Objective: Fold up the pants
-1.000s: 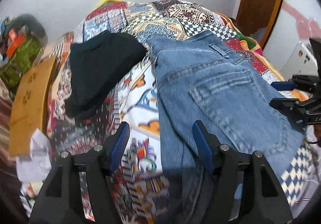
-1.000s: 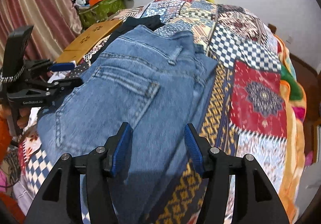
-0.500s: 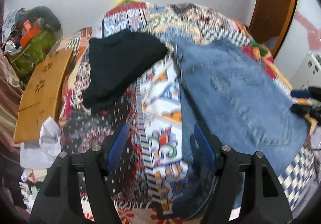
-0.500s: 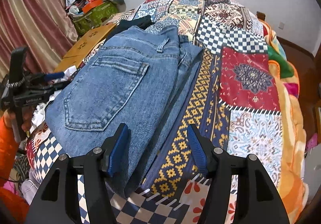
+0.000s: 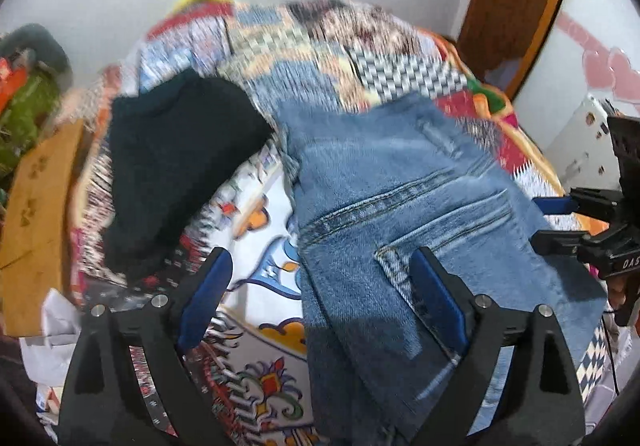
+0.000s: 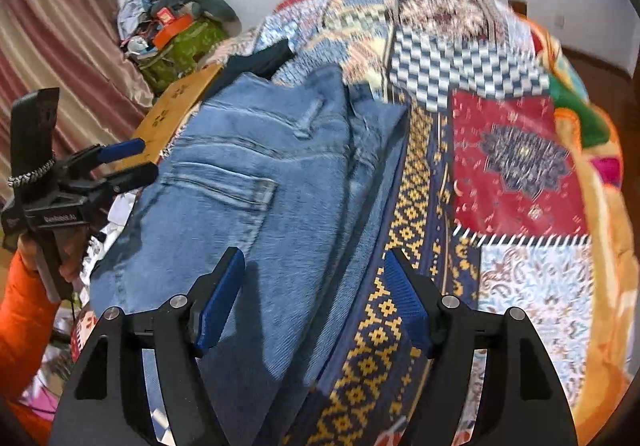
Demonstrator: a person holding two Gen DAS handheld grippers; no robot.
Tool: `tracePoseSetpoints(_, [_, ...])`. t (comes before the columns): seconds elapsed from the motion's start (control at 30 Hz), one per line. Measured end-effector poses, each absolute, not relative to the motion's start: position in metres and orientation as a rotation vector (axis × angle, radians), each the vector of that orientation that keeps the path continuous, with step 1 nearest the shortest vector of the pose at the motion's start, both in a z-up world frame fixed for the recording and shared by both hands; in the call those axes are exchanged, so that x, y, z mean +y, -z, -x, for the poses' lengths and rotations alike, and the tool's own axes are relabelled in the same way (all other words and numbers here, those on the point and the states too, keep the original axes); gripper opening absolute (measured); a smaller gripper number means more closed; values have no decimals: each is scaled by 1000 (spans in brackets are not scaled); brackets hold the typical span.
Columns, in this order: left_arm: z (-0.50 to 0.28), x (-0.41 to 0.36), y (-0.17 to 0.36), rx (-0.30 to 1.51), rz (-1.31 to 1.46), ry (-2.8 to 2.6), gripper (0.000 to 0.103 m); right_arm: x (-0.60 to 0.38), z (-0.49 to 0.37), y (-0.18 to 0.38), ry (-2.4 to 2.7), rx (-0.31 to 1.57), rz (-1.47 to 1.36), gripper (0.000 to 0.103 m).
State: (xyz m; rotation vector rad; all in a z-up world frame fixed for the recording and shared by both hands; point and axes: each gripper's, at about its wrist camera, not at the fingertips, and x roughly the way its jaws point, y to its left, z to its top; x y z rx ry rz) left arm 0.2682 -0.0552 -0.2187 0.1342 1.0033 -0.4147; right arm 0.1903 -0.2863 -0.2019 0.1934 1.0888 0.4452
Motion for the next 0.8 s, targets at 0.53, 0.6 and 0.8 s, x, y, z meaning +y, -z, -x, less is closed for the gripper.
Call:
tracePoseSetpoints(0.53, [-307, -67, 254, 1212, 119, 714, 94, -295, -222, 232, -589, 1145, -414, 70])
tracePoseSetpoints(0.6, [-312, -69, 256, 1228, 139, 721, 94, -291, -224, 232, -602, 1144, -411, 69])
tracePoseSetpoints(0.8, [-310, -81, 246, 1197, 109, 686, 78, -280, -230, 225, -605, 1125, -365, 48])
